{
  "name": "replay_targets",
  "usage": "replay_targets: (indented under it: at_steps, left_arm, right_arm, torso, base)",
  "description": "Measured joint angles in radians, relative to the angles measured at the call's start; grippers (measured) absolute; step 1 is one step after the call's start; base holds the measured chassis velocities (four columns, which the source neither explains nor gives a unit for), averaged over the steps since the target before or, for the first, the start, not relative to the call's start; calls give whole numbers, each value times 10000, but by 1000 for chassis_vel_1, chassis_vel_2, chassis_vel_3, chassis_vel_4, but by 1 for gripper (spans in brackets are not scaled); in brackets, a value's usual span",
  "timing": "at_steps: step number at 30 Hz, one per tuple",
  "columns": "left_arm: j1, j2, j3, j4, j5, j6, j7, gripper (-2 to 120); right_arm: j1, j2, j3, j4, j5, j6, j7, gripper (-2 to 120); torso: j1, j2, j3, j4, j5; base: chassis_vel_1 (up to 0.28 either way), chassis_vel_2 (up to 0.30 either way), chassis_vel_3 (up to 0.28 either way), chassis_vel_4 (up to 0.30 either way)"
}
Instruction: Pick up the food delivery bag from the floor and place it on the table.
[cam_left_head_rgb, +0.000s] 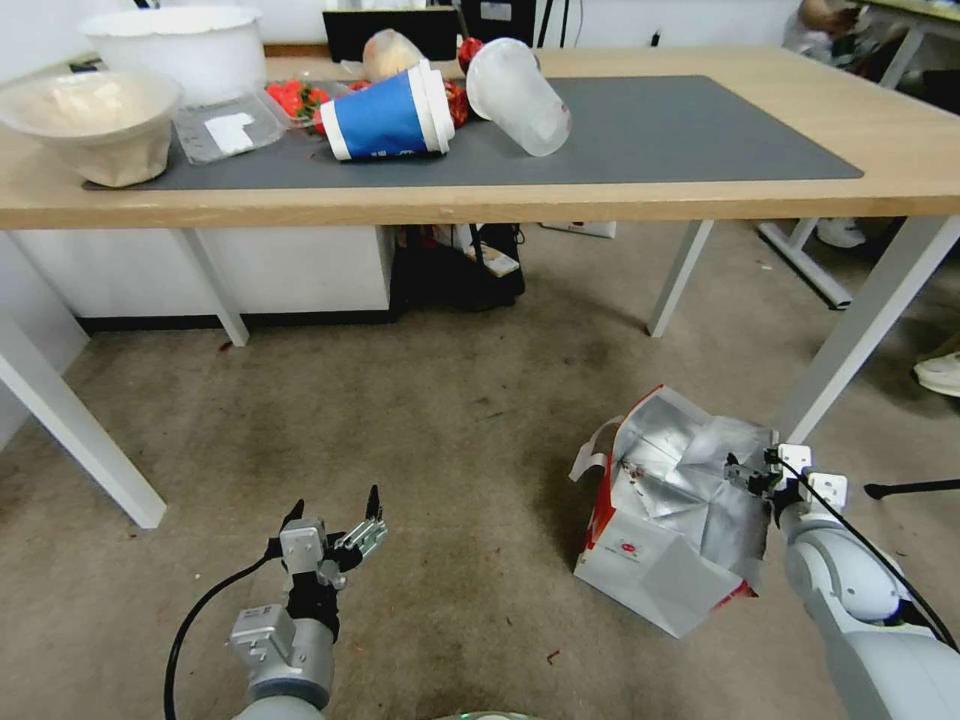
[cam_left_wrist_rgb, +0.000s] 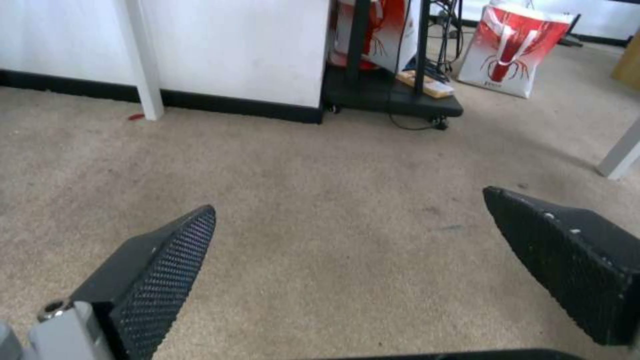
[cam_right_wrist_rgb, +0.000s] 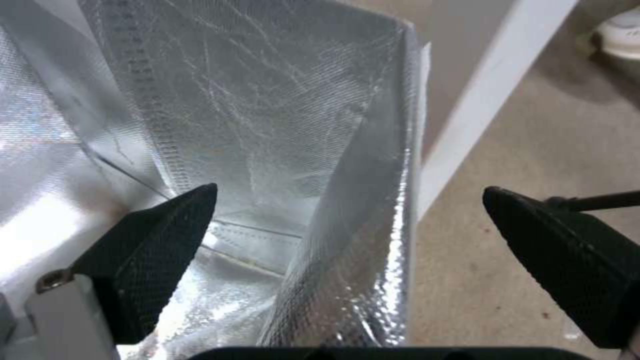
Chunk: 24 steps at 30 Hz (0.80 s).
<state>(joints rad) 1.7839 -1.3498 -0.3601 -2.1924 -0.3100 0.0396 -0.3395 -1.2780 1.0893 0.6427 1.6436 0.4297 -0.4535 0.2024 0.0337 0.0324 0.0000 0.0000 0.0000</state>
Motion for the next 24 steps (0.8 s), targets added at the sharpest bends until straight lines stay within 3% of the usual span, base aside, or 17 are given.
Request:
replay_targets:
  at_steps: [11,12,15,24]
  left_arm:
    - [120,-17,-39,17,48,-268,-42,100]
    - [165,5,-23,-17,20,-265,-7,100]
    - [178,46,6,-52,13,-263,37,100]
    - [206,-17,87,-82,75,-402,61,100]
  right_arm:
    - [274,-4,-167,-313,288,-84,-163,74]
    - [254,-6,-168,-274,305,-84,-170,65]
    - [230,-23,-168,-229,328,-84,-174,60]
    - [68,-186,-71,-125,497,-44,-121,23]
  torso:
    - [0,5,-1,1,0]
    - [0,6,-1,1,0]
    - [1,6,-1,1,0]
    - [1,7,-1,1,0]
  base:
    - [0,0,0,0]
    - [0,0,0,0]
    - [0,0,0,0]
    - [0,0,0,0]
